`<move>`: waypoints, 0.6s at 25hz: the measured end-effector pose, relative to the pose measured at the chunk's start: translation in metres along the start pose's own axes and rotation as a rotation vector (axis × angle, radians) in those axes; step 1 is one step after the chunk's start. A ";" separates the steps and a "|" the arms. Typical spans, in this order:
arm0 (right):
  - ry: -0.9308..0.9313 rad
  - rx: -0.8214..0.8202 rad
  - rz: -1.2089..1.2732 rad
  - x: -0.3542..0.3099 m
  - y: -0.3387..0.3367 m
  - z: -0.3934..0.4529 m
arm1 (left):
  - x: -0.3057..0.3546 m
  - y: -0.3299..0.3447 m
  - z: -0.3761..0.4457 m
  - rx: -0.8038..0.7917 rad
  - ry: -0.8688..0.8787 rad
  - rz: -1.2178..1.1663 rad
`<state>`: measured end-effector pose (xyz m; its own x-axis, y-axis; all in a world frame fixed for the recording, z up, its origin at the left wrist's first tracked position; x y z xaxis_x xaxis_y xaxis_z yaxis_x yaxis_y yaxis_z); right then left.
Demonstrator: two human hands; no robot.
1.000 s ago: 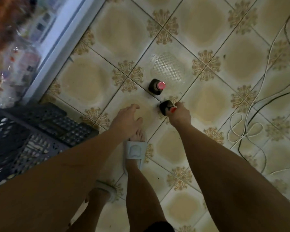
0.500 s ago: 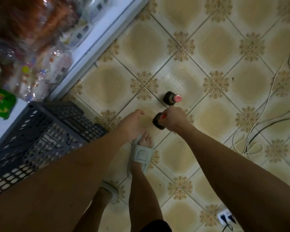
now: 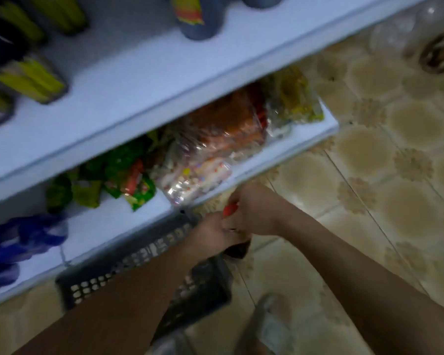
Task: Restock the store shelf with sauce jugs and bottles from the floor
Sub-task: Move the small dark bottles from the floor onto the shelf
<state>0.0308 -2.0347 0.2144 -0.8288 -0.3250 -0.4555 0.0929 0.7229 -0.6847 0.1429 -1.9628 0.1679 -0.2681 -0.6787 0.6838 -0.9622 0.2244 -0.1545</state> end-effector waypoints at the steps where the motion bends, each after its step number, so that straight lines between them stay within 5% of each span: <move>1: -0.011 0.058 0.090 -0.015 -0.013 -0.002 | 0.010 -0.017 -0.008 0.018 0.073 0.002; 6: -0.123 0.020 0.889 -0.079 -0.072 -0.021 | 0.078 -0.120 -0.041 0.198 0.378 0.016; 15: -0.218 0.556 0.390 -0.174 -0.139 0.045 | 0.212 -0.252 -0.096 0.619 0.574 0.071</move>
<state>0.1872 -2.1062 0.3629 -0.5540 -0.2627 -0.7900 0.6759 0.4122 -0.6110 0.3334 -2.0961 0.4197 -0.4239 -0.1792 0.8878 -0.8419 -0.2835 -0.4592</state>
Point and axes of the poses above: each hand's wrist, its own z-axis towards the middle knuckle, its own y-axis out of the palm, x = y × z, the point moved 2 cm from there along z, towards the middle knuckle, and after that the axes turned 13 degrees about -z, right-handed, at the moved point
